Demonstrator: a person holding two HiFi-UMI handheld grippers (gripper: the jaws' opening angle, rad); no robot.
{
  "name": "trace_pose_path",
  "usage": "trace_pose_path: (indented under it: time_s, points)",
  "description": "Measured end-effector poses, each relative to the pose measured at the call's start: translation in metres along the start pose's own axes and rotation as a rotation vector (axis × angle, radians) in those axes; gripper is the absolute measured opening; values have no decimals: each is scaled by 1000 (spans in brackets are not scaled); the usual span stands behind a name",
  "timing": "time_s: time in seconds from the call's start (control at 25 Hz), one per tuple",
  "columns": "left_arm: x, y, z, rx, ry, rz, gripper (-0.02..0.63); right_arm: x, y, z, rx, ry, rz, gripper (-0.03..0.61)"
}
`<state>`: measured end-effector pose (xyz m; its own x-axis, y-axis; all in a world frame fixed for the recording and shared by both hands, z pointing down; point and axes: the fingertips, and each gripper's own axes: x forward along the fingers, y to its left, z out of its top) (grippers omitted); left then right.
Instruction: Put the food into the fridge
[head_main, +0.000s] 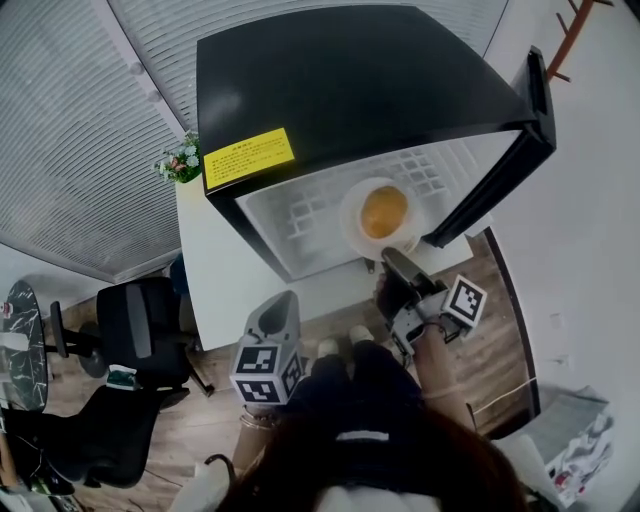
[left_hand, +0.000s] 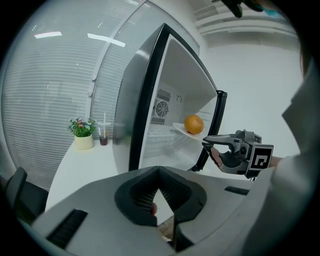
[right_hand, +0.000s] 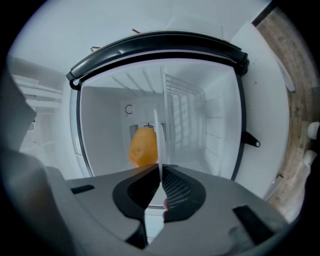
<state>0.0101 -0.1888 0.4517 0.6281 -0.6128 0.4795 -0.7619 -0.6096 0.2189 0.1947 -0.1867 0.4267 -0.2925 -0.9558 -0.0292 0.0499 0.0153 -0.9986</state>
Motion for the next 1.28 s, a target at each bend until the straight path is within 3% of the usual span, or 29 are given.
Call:
trace_pose_path:
  time_s: [0.72,1.28]
  points:
    - [28,-23,12,-28,-21,76,-2,20,-3,24,59,109,-20,9]
    - [26,-19,10,-60,-26,139,-2,36,-1,33,103,135,-17,11]
